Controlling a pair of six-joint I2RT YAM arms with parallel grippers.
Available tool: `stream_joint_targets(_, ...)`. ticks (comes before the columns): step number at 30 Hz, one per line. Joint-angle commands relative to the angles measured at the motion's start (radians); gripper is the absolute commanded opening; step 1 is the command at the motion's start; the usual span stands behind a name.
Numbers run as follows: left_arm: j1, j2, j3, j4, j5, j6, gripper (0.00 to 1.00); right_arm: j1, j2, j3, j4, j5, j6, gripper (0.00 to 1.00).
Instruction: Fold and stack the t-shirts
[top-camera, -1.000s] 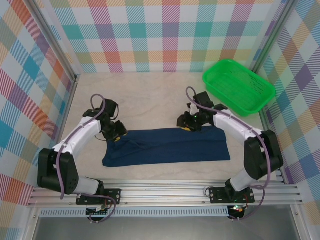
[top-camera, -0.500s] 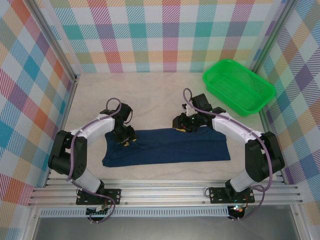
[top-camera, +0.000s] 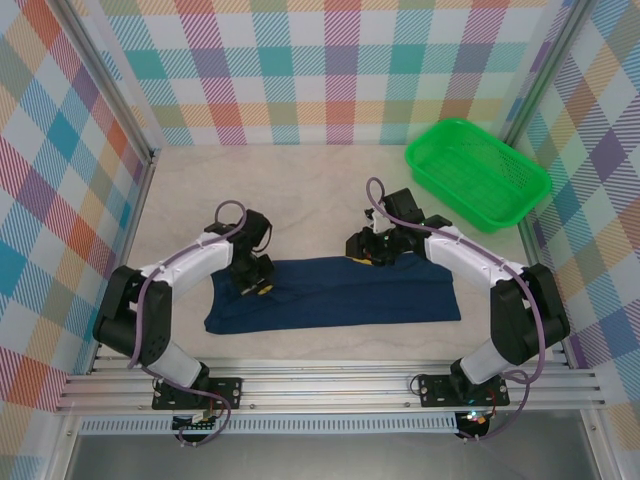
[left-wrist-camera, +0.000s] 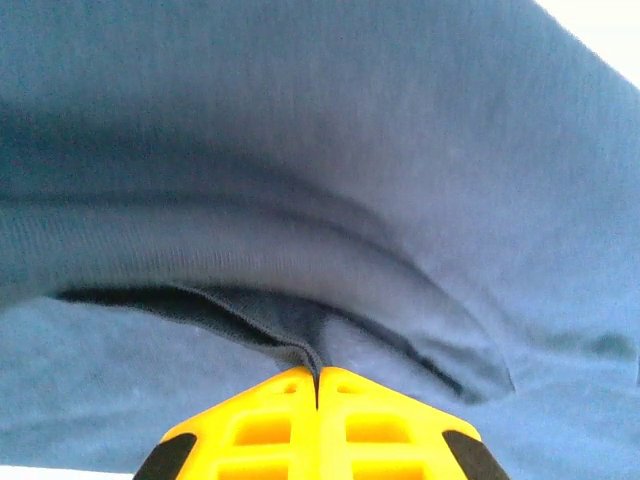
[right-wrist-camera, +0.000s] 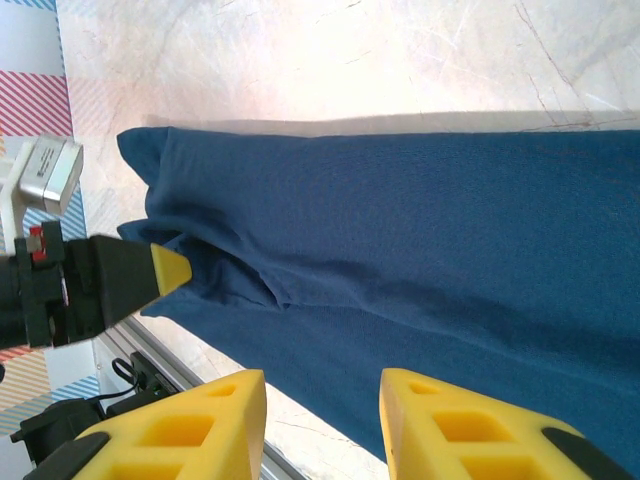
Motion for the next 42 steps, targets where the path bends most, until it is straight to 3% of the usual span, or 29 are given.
stream_joint_targets(1, -0.047, -0.055, -0.056, -0.042, 0.037, -0.12, 0.0, -0.004, -0.019, -0.012, -0.014, 0.001, -0.002, 0.35)
stream_joint_targets(12, -0.163, -0.062, -0.086, -0.023, 0.033, -0.268, 0.0, -0.004, -0.039, -0.035, -0.014, 0.003, 0.004, 0.35)
stream_joint_targets(23, -0.197, -0.067, -0.149, 0.081, 0.037, -0.313, 0.0, -0.004, -0.072, -0.074, -0.01, 0.006, 0.019, 0.35)
stream_joint_targets(25, -0.209, -0.064, -0.16, 0.137, 0.054, -0.31, 0.06, -0.004, -0.079, -0.082, -0.013, 0.006, 0.019, 0.35)
stream_joint_targets(28, -0.233, -0.068, -0.161, 0.209, 0.078, -0.303, 0.28, -0.004, -0.086, -0.092, -0.015, 0.006, 0.021, 0.35)
stream_joint_targets(33, -0.245, -0.081, -0.137, 0.226, 0.149, -0.264, 0.49, -0.004, -0.1, -0.099, -0.024, 0.015, 0.018, 0.35)
stream_joint_targets(36, -0.241, -0.107, -0.096, 0.159, 0.149, -0.223, 0.53, -0.004, -0.103, -0.099, -0.029, 0.024, 0.017, 0.35)
stream_joint_targets(42, -0.205, -0.134, -0.07, 0.165, 0.19, -0.201, 0.5, -0.006, -0.089, -0.114, -0.019, 0.044, 0.049, 0.35)
